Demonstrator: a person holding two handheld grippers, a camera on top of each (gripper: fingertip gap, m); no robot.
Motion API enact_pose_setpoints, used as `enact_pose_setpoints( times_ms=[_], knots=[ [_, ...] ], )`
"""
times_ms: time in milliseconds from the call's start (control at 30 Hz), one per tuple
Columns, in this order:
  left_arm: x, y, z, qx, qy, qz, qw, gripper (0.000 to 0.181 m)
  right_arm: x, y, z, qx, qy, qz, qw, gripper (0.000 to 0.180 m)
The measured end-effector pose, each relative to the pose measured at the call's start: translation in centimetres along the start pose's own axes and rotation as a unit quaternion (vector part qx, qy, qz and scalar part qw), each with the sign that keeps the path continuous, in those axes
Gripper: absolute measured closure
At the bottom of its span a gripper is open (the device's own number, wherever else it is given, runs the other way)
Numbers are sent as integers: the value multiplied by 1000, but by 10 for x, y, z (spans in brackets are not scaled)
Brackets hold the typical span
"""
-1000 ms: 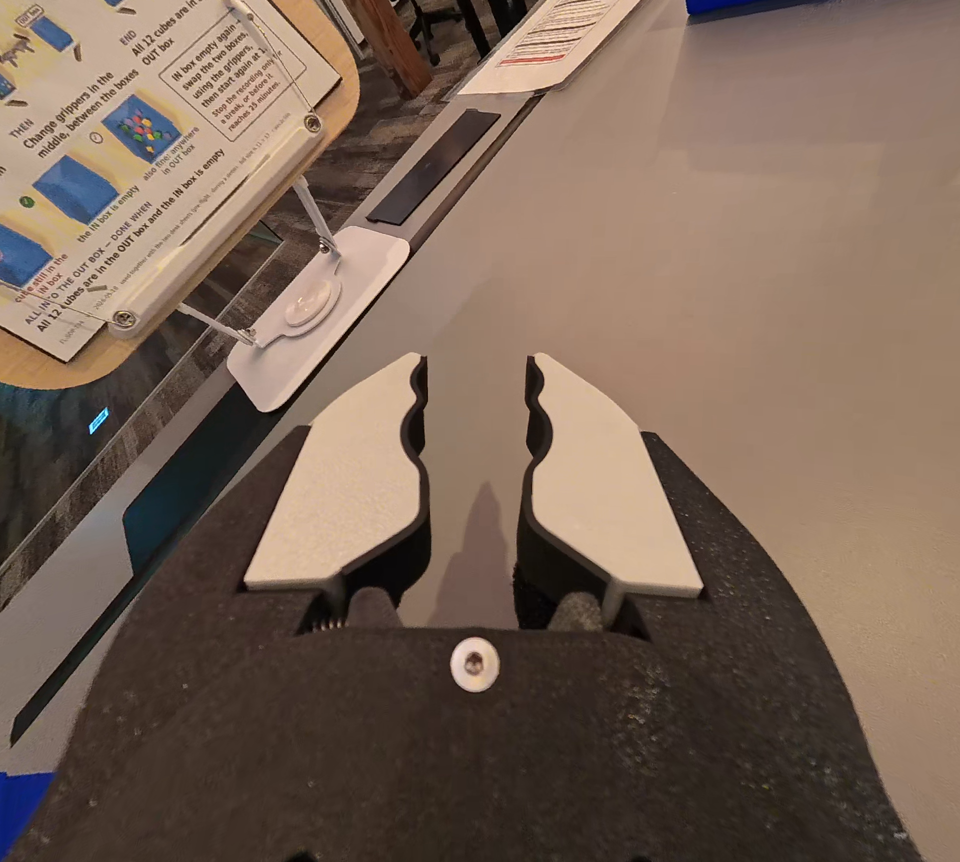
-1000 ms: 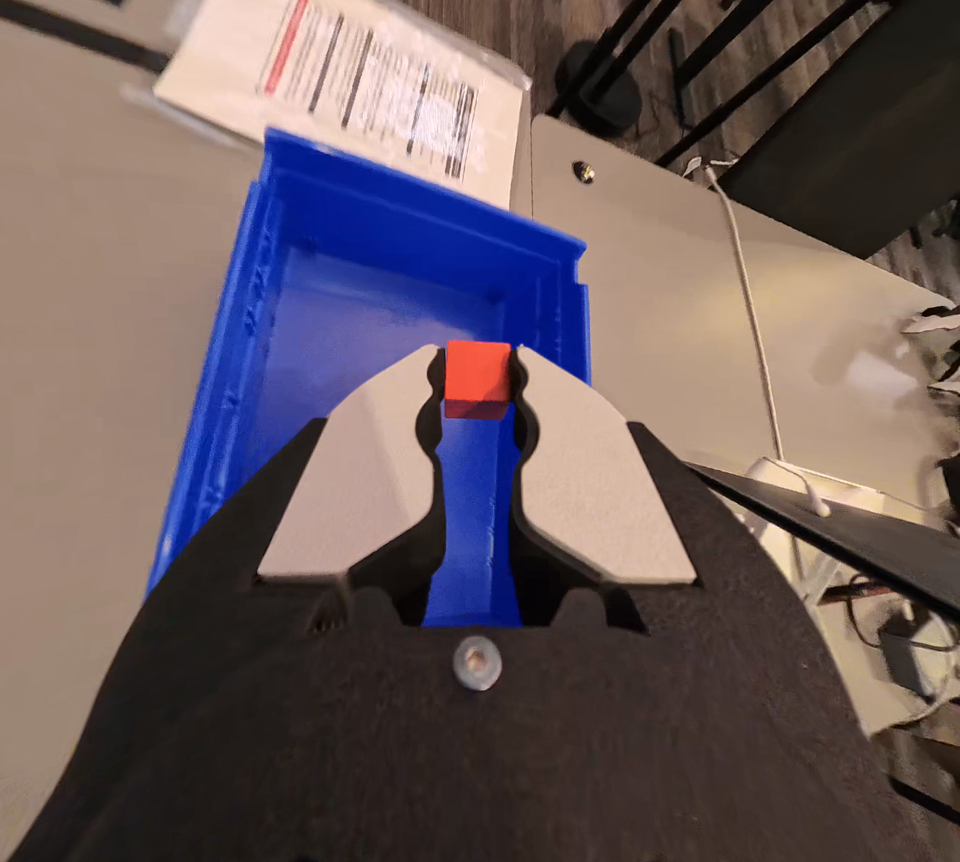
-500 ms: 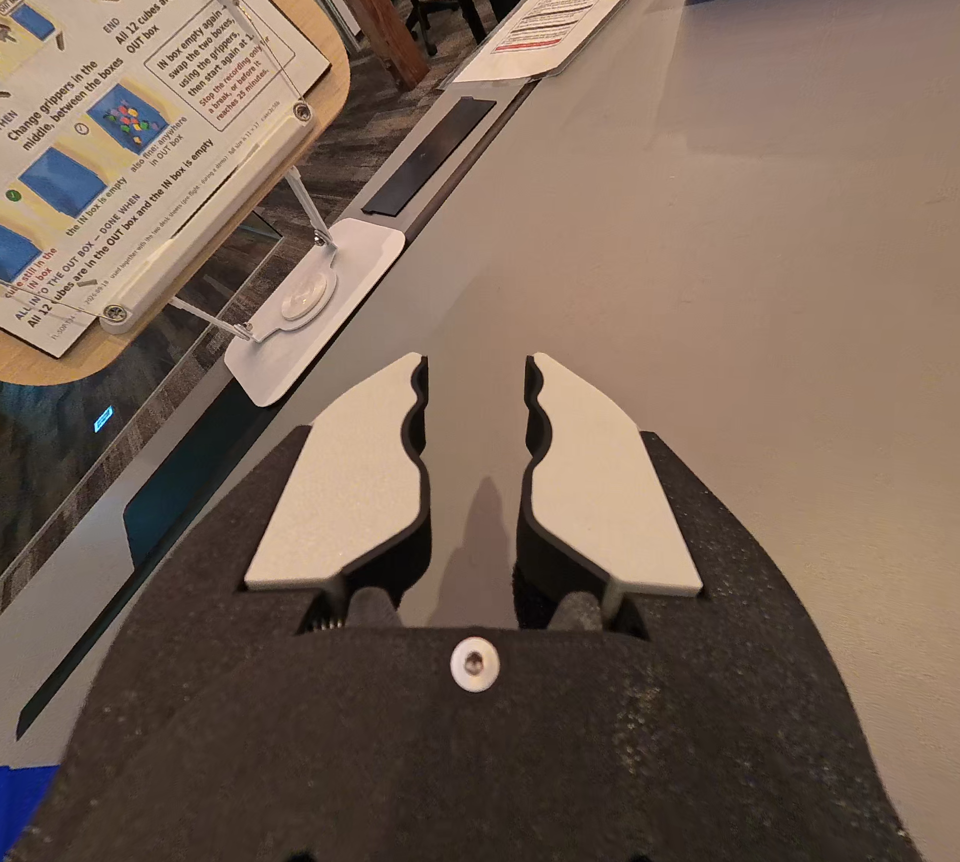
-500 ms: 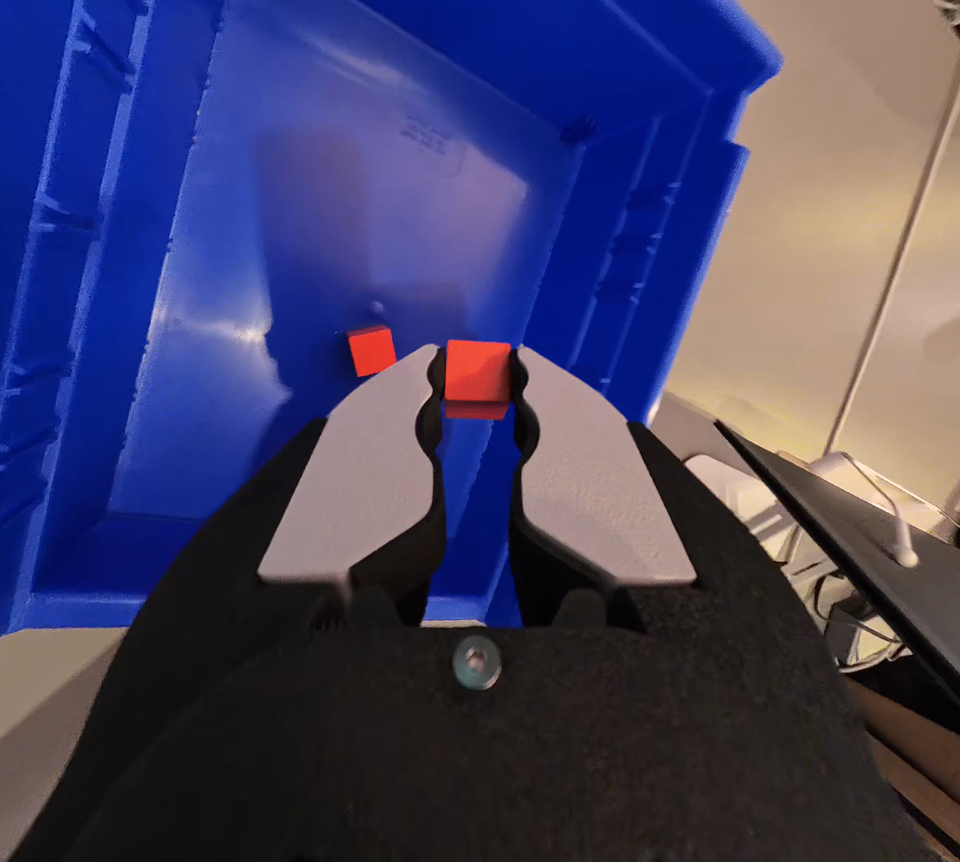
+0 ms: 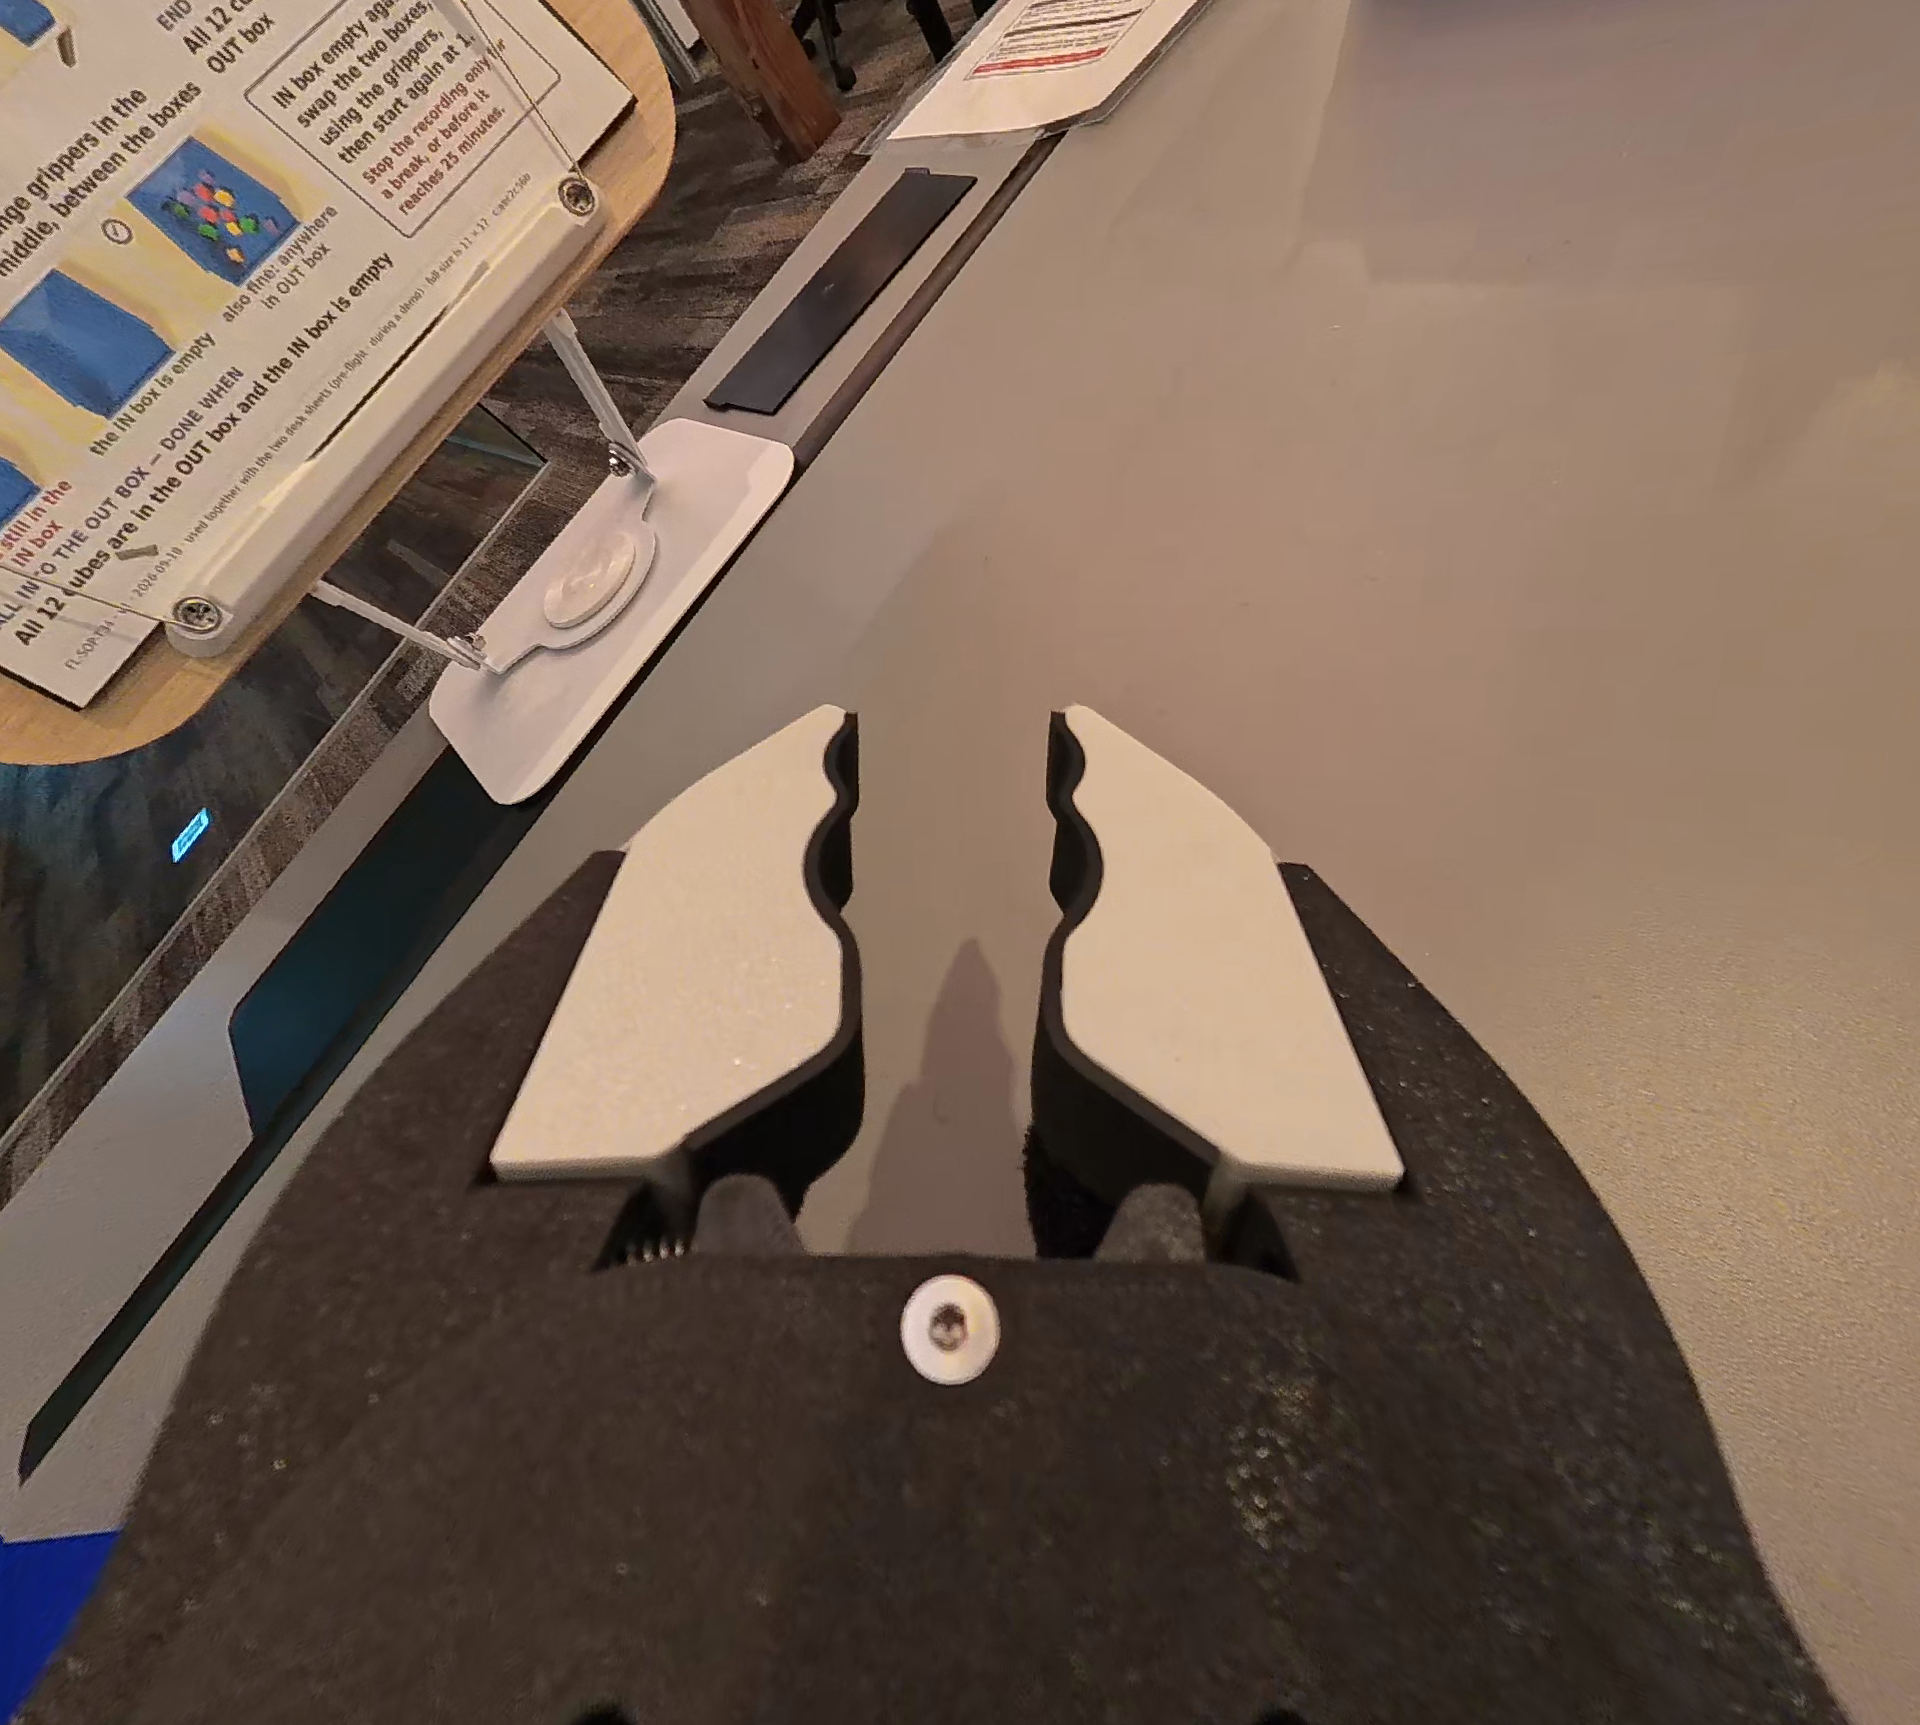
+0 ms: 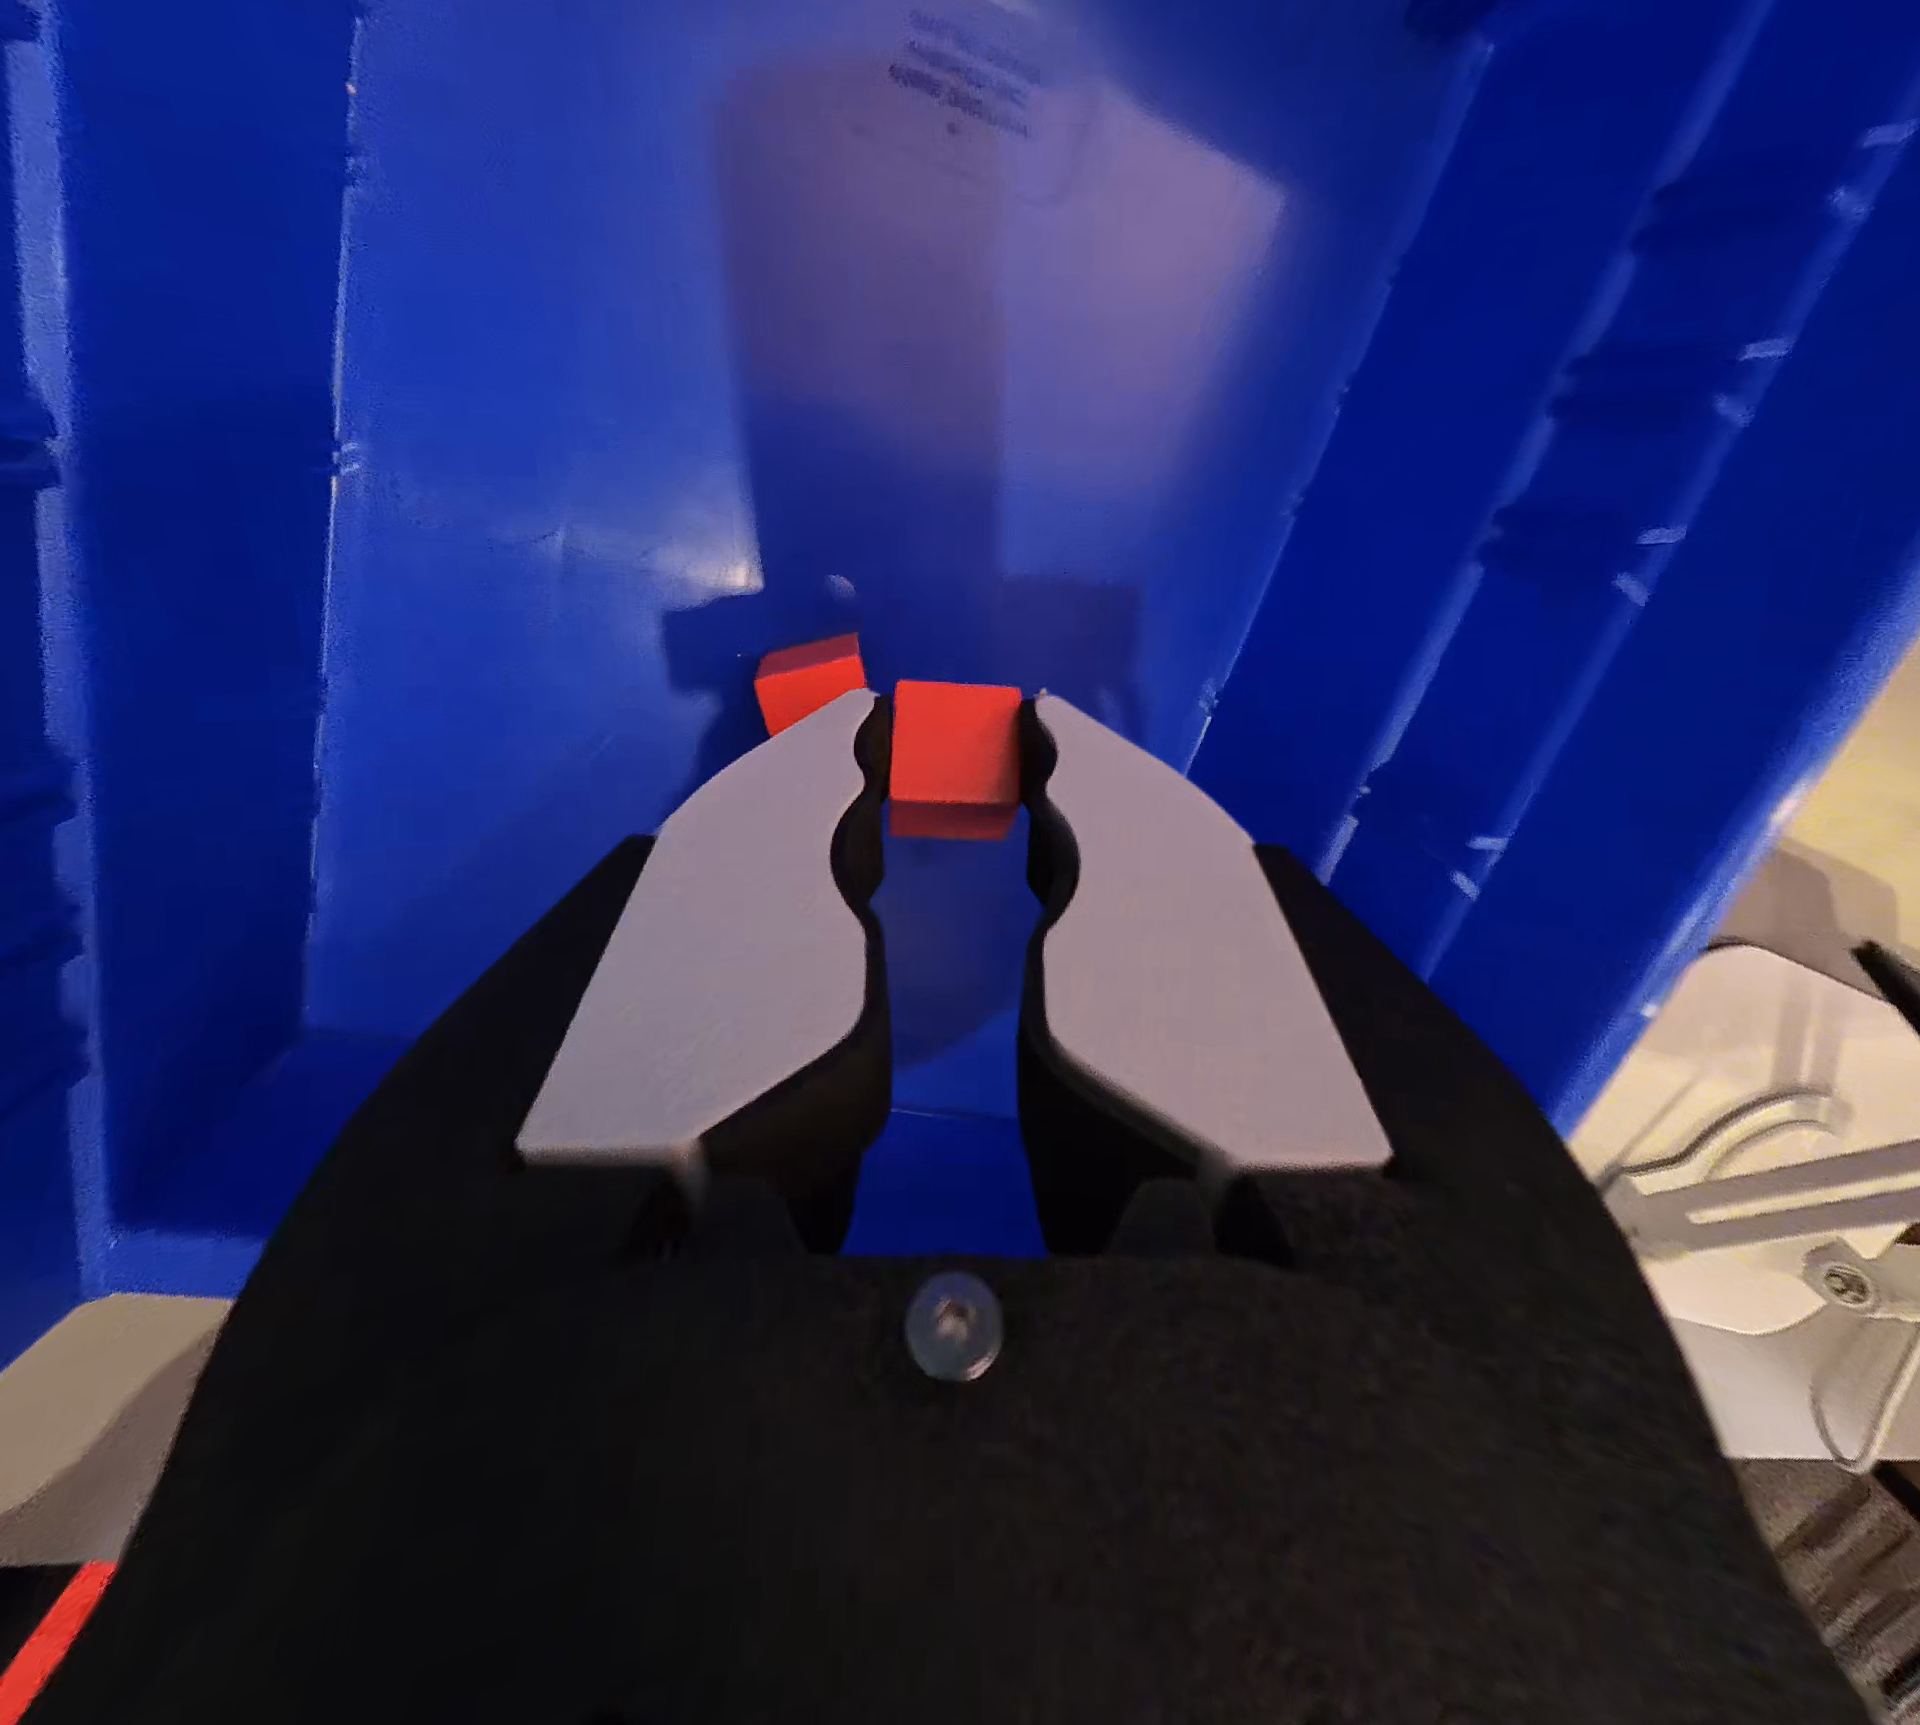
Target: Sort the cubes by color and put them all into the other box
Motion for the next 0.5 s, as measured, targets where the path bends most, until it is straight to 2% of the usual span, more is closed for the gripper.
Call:
enact_pose_setpoints(
  times_ms=[433,500],
  knots=[
    [0,2,-2,-4,-3,-6,1000,147,-11,2,-3,-35,6,25,999,157],
    [0,2,-2,-5,-3,-7,1000,147,-10,2,-2,-42,16,31,999,152]
  ],
)
Point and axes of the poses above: each gripper's, where its closed fingertips meet, x back along the fingers, z out of its top, y = z × x across the jaws, the point moved 5 cm from there along x, back along the fingers, and after that the axes turned 12 degrees about z, right-handed, at the moved point
